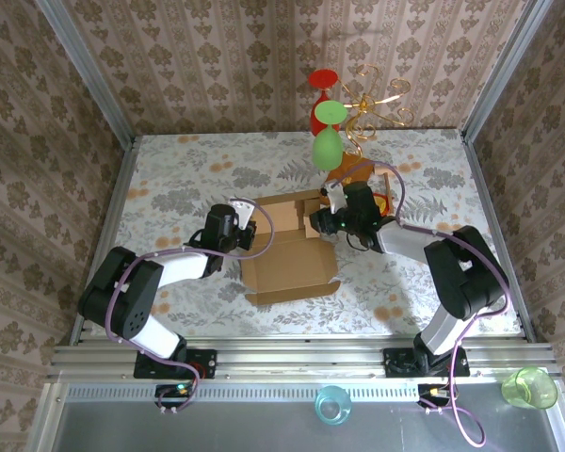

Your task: Fold the paper box

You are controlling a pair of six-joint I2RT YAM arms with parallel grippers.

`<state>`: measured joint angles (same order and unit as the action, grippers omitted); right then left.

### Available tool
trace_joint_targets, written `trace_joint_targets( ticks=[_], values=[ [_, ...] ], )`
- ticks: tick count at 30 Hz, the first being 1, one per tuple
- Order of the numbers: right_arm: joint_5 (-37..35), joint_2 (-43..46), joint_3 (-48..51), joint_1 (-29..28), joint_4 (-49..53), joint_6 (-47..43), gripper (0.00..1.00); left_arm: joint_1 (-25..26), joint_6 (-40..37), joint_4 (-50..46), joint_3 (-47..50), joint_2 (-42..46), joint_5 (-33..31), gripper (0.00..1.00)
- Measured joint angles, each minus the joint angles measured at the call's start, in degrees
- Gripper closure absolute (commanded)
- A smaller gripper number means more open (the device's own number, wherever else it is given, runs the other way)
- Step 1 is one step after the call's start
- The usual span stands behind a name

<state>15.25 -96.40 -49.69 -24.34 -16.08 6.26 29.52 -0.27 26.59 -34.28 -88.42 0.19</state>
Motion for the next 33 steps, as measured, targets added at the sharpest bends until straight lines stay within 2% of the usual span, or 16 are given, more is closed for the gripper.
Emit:
trace_joint_targets(
  ticks=[4,9,19,25,30,33],
  values=[
    [-3.65,-0.46,-0.39,-1.20,-0.42,-0.07,0.66,-0.02,0.00,-0.02,0.00,0.00,-0.13,1.00],
    [-9.75,-1.46,-1.05,-3.10,-1.75,0.52,0.77,-0.33,0.00,-0.04,0.00,0.00,-0.46,1.00],
    [-26.60,-3.63,-1.68,-8.33,-4.55,3.74,1.00,-0.46,0.04,-0.09,0.00,0.00,-1.64,1.00],
    [-36.52,-4.61,-1.70,-12.15,-5.44,4.63,1.00,-0.46,0.09,-0.07,0.00,0.00,-1.73,1.00],
    [-39.58,-5.22,-1.70,-13.05,-6.23,4.68,1.00,-0.46,0.09,-0.04,0.00,0.00,-1.73,1.00],
    [-40.24,-5.35,-1.73,-13.16,-6.47,4.74,0.86,-0.46,0.13,-0.02,0.00,0.00,-1.70,1.00]
  ],
)
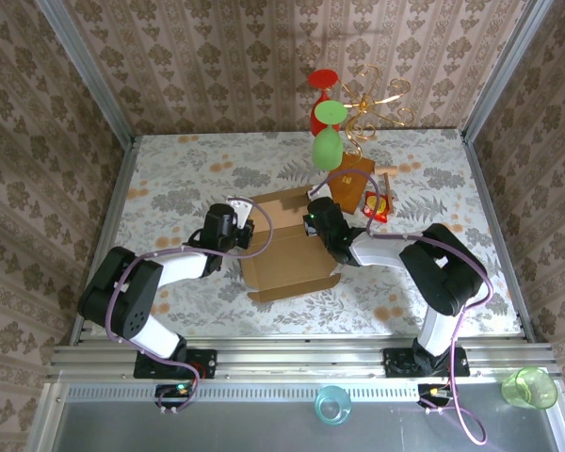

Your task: Fold the paper box

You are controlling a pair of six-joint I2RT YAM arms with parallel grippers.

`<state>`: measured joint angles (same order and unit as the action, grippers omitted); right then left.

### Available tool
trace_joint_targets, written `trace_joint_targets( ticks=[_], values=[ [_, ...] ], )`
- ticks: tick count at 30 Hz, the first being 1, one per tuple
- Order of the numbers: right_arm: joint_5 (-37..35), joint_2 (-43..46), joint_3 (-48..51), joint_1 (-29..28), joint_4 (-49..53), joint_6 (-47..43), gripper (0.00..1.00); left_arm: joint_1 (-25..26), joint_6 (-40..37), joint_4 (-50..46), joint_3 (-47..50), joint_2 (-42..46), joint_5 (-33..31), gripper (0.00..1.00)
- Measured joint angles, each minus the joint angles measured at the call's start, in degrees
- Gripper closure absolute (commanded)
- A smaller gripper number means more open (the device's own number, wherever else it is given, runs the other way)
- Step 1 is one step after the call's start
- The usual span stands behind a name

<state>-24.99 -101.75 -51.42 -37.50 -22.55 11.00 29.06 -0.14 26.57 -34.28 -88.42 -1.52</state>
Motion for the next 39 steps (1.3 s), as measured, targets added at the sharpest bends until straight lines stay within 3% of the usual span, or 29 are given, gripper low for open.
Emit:
trace_joint_targets(
  ticks=[8,10,16,22,31,39],
  values=[
    [-0.09,-2.80,-1.60,-0.02,1.73,-0.17,0.74,0.11,0.09,0.24,0.00,0.00,0.22,1.00],
    [-0.09,-3.13,-2.12,0.02,2.01,-0.17,0.77,0.11,0.09,0.22,0.00,0.00,0.22,1.00],
    [-0.35,-3.30,-2.49,0.48,2.29,0.94,1.00,0.13,0.15,-0.04,0.00,0.00,0.20,1.00],
    [-5.90,-3.63,-4.39,-0.96,6.95,4.76,1.00,0.61,1.11,-1.07,-0.57,0.00,-0.59,1.00],
    [-19.69,-7.21,-15.02,-5.09,27.65,22.88,1.00,3.30,4.81,-3.13,-1.95,0.00,-4.85,1.00],
    [-23.15,-9.64,-19.04,-7.48,36.28,29.97,1.00,4.68,8.92,-5.68,-2.78,-0.57,-9.27,1.00]
  ],
)
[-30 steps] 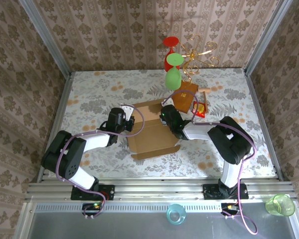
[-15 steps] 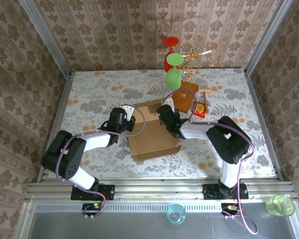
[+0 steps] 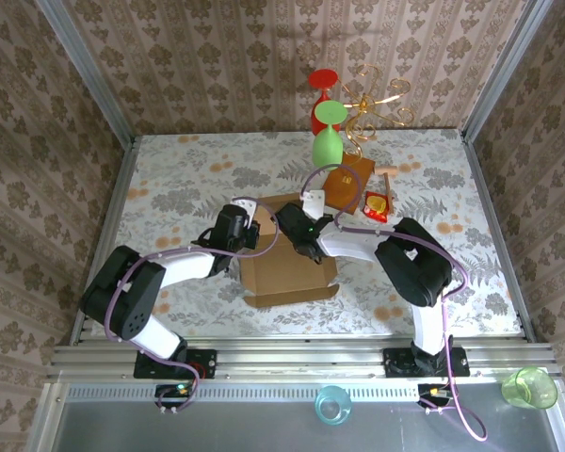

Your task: Fold the paper box

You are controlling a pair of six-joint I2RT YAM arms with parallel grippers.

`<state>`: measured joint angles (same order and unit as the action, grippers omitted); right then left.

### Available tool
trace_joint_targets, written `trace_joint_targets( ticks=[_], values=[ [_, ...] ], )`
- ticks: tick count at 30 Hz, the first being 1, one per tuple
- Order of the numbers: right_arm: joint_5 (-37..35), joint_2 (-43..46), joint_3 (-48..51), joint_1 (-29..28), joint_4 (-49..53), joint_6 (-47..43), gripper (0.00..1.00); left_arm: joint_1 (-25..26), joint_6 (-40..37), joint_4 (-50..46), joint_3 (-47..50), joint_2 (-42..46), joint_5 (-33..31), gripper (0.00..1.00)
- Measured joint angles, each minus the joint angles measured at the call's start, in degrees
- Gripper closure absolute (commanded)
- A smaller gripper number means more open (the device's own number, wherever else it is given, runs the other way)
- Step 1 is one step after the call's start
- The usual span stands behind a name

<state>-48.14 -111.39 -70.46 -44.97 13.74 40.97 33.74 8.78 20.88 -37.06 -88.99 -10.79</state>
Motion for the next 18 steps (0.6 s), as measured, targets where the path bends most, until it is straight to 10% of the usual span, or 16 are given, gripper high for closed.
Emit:
trace_joint_targets(
  ticks=[10,18],
  values=[
    [0.11,0.00,-0.33,0.09,1.27,-0.74,1.00,-0.57,1.68,-0.90,-1.16,-2.16,-2.54,0.78],
    [0.83,0.00,-0.33,0.09,0.37,-2.19,1.00,-0.81,1.36,-1.16,-2.89,-3.54,-3.30,0.97]
  ],
)
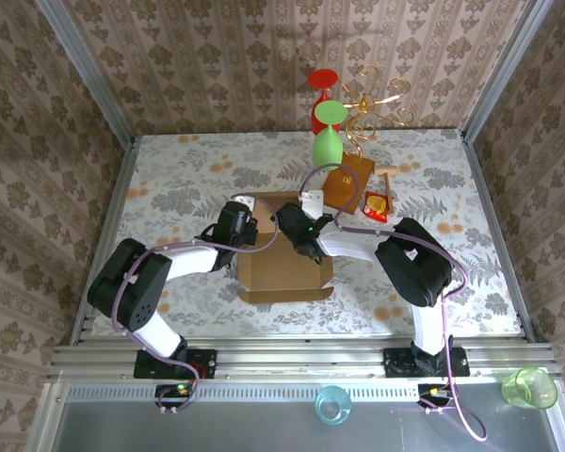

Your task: Fold the paper box

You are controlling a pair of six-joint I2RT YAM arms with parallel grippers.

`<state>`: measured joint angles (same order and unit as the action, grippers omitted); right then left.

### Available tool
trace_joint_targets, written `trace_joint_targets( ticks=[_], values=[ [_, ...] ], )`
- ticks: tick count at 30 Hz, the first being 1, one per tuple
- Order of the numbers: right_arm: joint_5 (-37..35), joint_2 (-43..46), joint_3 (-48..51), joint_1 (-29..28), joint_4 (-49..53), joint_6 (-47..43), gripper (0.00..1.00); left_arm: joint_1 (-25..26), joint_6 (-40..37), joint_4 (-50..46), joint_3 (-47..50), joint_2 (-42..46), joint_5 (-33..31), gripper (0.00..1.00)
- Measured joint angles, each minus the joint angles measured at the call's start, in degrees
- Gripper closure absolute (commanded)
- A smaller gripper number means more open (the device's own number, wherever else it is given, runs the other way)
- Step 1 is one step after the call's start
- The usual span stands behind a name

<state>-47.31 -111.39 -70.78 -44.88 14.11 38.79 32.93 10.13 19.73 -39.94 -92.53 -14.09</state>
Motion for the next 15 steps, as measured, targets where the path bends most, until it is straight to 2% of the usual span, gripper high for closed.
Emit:
trace_joint_targets(
  ticks=[1,6,11,15],
  values=[
    [0.11,0.00,0.00,0.00,-0.13,-0.02,1.00,0.00,-0.02,-0.09,-0.39,-0.28,-0.22,1.00],
    [0.57,0.00,-0.11,0.04,-0.20,0.02,1.00,0.55,0.26,-1.03,-2.69,-2.34,-3.61,1.00],
    [1.51,-0.02,-0.55,0.26,0.17,0.48,1.00,2.84,2.34,-2.67,-4.81,-4.31,-10.88,1.00],
    [1.84,-0.11,-0.87,0.37,0.52,0.61,1.00,3.98,3.76,-2.60,-5.05,-4.92,-13.81,1.00]
  ],
)
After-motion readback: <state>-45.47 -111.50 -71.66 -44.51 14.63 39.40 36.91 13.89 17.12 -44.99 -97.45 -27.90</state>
